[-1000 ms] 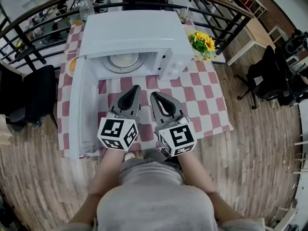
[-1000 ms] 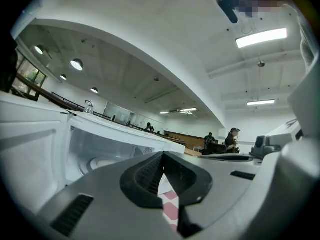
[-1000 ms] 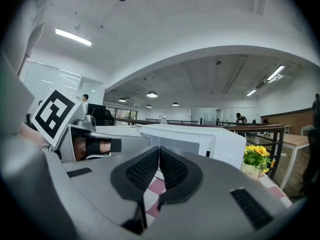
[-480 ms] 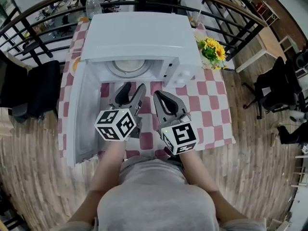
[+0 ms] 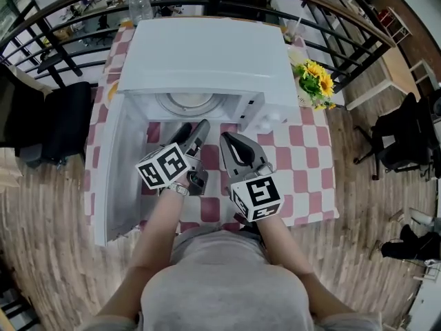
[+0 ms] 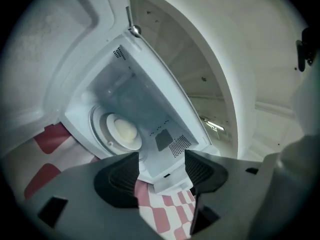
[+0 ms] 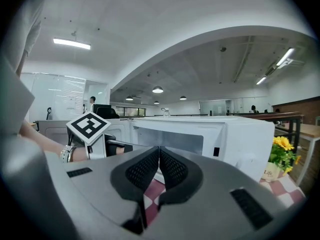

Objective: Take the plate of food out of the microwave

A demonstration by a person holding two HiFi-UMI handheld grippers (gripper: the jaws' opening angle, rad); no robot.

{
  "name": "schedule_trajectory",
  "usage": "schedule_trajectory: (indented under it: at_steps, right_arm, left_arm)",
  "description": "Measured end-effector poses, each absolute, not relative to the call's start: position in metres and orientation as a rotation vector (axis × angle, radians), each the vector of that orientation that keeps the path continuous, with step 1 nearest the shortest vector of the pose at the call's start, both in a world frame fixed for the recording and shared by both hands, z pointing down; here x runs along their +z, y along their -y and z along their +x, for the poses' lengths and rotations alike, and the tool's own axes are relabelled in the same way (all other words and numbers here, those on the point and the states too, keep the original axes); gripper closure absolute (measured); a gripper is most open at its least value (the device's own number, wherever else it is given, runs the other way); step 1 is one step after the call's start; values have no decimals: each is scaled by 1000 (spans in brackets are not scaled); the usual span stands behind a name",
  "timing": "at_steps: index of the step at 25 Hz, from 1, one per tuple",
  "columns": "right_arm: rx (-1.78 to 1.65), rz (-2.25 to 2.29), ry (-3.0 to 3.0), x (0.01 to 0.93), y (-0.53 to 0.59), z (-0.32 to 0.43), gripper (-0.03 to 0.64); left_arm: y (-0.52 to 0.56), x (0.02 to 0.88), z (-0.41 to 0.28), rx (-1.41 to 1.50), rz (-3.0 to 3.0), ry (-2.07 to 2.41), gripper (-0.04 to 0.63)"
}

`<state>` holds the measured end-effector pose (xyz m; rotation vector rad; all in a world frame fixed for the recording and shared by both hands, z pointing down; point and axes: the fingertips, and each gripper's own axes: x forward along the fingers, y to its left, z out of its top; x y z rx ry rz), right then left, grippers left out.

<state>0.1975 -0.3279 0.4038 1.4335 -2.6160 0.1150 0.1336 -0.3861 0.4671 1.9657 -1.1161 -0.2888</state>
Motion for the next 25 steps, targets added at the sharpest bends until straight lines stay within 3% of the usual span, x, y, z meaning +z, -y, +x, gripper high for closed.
schedule_trajectory:
  at_steps: [25]
  right_arm:
    - [274,1341,2607,445,357,183,591]
  left_arm:
    - [456,578,93,-396,1199,1275,244]
